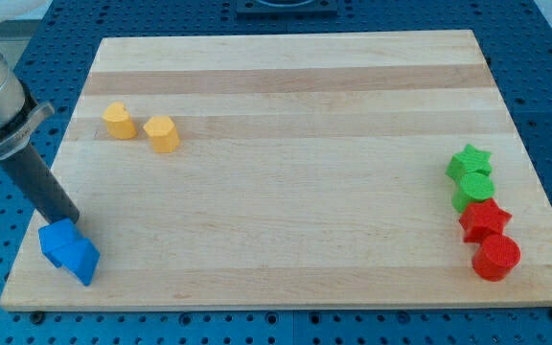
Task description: Push yellow blocks at the bottom center of the board
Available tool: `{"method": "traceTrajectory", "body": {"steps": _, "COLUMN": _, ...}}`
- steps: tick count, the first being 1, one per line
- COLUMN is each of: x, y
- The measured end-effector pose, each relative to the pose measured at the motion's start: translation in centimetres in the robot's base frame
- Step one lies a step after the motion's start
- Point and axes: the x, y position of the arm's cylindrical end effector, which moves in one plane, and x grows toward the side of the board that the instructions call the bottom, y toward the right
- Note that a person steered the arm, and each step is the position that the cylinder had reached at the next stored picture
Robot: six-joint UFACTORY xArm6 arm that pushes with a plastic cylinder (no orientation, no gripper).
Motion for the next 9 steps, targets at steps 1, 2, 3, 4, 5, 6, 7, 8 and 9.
{"method": "traceTrajectory", "body": {"steps": 1, "x": 0.6, "y": -0.1}}
{"method": "traceTrajectory", "body": {"steps": 2, "x": -4.6, "y": -1.4}}
{"method": "traceTrajectory", "body": {"steps": 3, "x": -9.3, "y": -2.7}}
{"method": "traceTrajectory", "body": {"steps": 4, "x": -14.6, "y": -2.0}}
{"method": "traceTrajectory", "body": {"steps": 5, "x": -17.1, "y": -0.8}}
{"method": "traceTrajectory", "body": {"steps": 6, "x": -16.0, "y": 3.3}}
{"method": "traceTrajectory", "body": {"steps": 7, "x": -14.8, "y": 7.4}}
{"method": "traceTrajectory", "body": {"steps": 8, "x": -12.8, "y": 11.7}}
{"method": "traceTrajectory", "body": {"steps": 9, "x": -8.8, "y": 14.4}}
